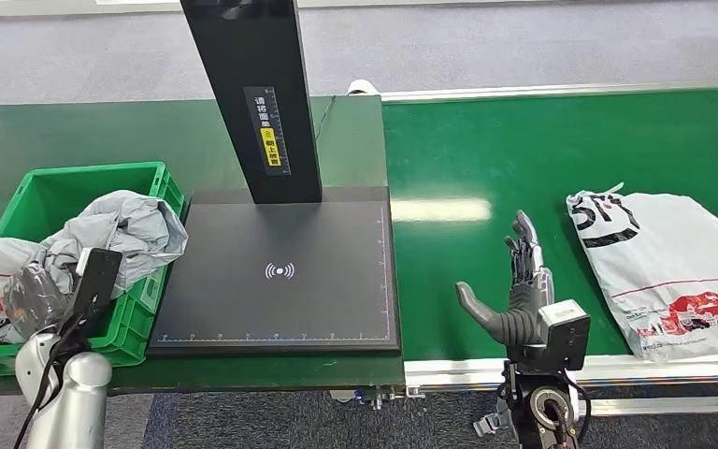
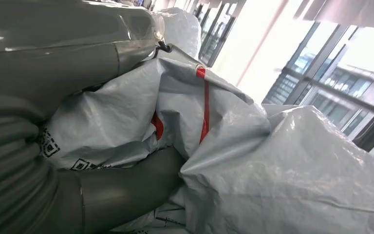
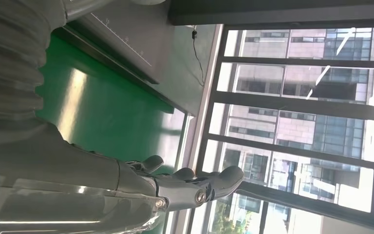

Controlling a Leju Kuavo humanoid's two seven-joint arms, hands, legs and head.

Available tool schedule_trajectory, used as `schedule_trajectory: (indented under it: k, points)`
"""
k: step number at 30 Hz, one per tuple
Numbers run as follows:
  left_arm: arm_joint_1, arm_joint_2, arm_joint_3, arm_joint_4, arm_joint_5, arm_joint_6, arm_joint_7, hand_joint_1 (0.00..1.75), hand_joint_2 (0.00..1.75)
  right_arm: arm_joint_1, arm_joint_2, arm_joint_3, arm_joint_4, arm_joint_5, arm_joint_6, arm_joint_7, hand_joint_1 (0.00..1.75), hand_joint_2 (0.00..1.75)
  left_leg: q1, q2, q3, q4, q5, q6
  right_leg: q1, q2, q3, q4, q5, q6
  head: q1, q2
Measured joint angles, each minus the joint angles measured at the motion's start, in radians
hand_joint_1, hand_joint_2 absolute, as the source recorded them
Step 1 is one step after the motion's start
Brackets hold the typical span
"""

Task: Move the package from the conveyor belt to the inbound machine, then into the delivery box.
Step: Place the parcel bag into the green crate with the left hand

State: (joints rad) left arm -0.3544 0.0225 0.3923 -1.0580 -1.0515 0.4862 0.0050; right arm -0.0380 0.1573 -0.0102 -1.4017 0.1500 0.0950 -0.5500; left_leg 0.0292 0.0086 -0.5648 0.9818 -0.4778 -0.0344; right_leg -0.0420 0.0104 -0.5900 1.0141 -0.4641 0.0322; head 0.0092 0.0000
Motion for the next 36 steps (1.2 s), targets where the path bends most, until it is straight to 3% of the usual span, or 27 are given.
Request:
schedule_trajectory:
  k: [3,5,8,9,15,24,36]
  points:
    - [0.0,0.0,0.002,0.002,-0.023,-0.025,0.019,1.74,1.75,-0.006,0.003,0.0,0.002,0.006,0.002,0.001,0.0,1.75,0.0,0.0,0.0,0.0,0.0,0.0,0.0,0.0,0.0,0.0,0.0,0.0,0.0,0.0]
    - [0.0,0.0,0.002,0.003,-0.059,-0.035,0.045,1.52,1.75,-0.011,0.004,0.0,0.004,0.008,0.004,0.002,0.0,1.75,0.0,0.0,0.0,0.0,0.0,0.0,0.0,0.0,0.0,0.0,0.0,0.0,0.0,0.0]
    - [0.0,0.001,-0.002,0.005,-0.138,-0.068,0.1,0.31,1.75,-0.018,0.007,0.0,0.008,0.01,0.009,0.005,0.0,1.75,0.0,0.0,0.0,0.0,0.0,0.0,0.0,0.0,0.001,0.0,0.0,0.0,0.0,0.0]
    - [-0.001,0.002,-0.003,0.007,-0.171,-0.089,0.12,0.03,1.75,-0.021,0.008,0.0,0.009,0.011,0.01,0.006,0.0,1.75,0.0,0.0,0.0,0.0,0.0,0.0,0.0,0.0,0.001,0.0,0.0,0.0,0.0,0.0]
    - [-0.008,0.007,-0.013,0.026,-0.272,-0.137,0.154,0.0,1.75,-0.034,0.012,-0.001,0.022,0.021,0.02,0.01,0.0,1.75,0.0,-0.001,0.0,0.0,0.0,0.0,0.0,0.0,0.001,0.0,0.0,0.0,0.0,0.0]
    - [-0.01,-0.005,-0.004,0.028,-0.131,-0.122,0.067,0.0,1.75,-0.034,0.015,-0.004,0.023,0.026,0.026,0.012,0.0,1.75,0.0,-0.002,0.0,0.0,0.0,0.0,0.0,-0.001,0.001,0.0,0.0,0.0,0.0,0.0]
    - [-0.01,-0.013,-0.004,0.028,-0.113,-0.122,0.059,0.0,1.75,-0.034,0.017,-0.005,0.023,0.026,0.026,0.012,0.0,1.75,0.0,-0.002,0.0,0.0,0.0,0.0,0.0,-0.002,0.001,0.0,0.0,0.0,0.0,0.0]
